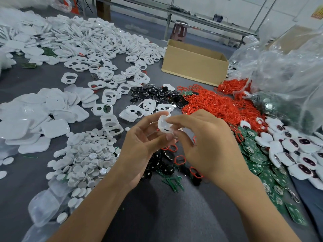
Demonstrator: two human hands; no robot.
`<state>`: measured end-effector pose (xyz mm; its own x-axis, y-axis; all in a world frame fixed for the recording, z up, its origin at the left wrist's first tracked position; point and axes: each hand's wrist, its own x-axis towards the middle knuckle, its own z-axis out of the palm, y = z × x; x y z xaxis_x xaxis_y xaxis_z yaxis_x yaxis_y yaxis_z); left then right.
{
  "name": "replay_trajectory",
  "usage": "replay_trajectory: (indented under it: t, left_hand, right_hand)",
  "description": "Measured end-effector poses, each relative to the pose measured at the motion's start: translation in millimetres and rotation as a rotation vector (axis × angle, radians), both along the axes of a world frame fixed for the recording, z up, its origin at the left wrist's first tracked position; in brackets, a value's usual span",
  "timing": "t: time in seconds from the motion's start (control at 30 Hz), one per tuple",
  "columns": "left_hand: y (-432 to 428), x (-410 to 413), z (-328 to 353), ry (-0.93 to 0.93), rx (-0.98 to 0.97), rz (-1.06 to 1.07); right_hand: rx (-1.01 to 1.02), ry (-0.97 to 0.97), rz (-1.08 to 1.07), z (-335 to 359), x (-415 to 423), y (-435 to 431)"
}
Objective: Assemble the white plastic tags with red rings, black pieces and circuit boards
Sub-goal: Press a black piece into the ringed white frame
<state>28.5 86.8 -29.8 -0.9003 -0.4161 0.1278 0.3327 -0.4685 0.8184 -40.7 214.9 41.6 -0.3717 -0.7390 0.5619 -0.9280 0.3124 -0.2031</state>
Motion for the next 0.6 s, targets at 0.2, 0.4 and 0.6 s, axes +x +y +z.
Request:
replay_trajectory:
  t: [0.2,0.4,0.6]
  left_hand:
    - [-1.3,-0.2,-1.0,0.021,0.089,-0.068]
    - [-2.0,-1.0,0.0,0.039,0.189,-0.155]
    - [-4.4,1.3,-0.5,0.064,0.258,-0.181]
  right_hand:
    - [0.003,-0.063,0.035,4.1,-2.6,1.9]
    - [-0.054,-0.138,0.053,7.9,-11.5,4.8]
    - [0.128,-0.319,0.142,5.7,-13.2,5.6]
